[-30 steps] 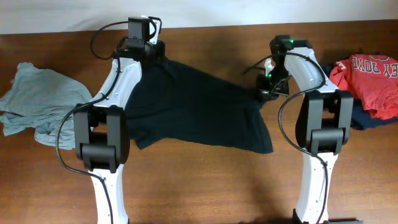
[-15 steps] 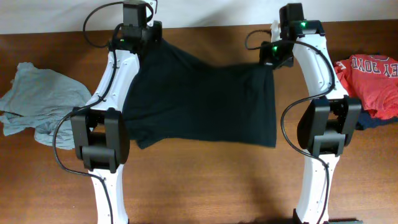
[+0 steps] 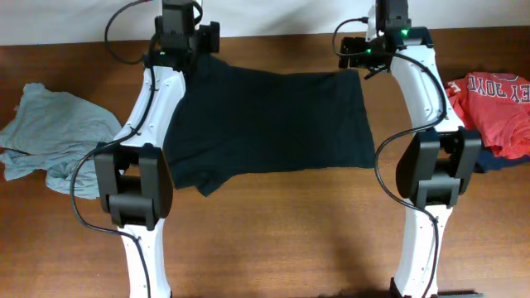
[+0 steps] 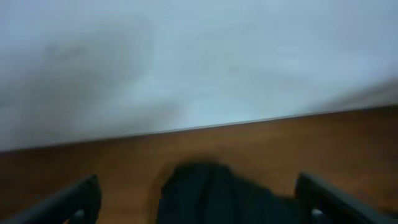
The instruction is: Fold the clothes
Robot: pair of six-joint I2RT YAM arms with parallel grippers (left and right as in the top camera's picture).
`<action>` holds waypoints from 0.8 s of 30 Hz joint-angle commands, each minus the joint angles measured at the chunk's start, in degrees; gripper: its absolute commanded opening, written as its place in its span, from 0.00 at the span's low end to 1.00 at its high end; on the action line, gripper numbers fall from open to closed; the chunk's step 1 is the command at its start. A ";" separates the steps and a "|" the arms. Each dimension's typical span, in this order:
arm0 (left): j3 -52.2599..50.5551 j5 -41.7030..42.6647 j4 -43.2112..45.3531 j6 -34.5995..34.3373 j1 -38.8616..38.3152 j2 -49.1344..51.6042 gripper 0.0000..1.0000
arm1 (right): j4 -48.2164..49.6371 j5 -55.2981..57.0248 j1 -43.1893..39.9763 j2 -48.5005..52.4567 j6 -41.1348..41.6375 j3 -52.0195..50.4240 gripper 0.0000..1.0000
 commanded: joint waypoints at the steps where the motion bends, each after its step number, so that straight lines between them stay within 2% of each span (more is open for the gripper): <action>1: 1.29 -1.46 -4.72 -3.41 -0.07 -1.55 0.99 | -3.17 0.68 -1.11 -2.19 -0.13 1.05 0.99; 4: 1.29 0.04 -12.35 -6.51 -0.07 -3.37 0.99 | -8.72 -2.38 -2.47 -3.72 -0.17 1.22 0.99; 9: 1.29 3.02 -24.28 -7.65 -0.90 -9.35 0.99 | -17.25 -6.12 -5.16 -7.48 -0.61 1.42 0.99; 16: 1.27 3.10 -42.62 -18.86 -1.49 -18.56 0.99 | -30.64 -6.69 -6.47 -14.91 -2.16 1.40 1.00; 20: 1.18 3.04 -52.61 -22.43 -2.05 -18.80 0.99 | -38.58 -6.69 -6.40 -15.45 -2.23 1.29 0.95; 24: -0.33 3.04 -58.82 -25.07 -3.23 -18.80 0.99 | -40.83 -6.71 -5.99 -15.45 -2.21 -1.66 0.93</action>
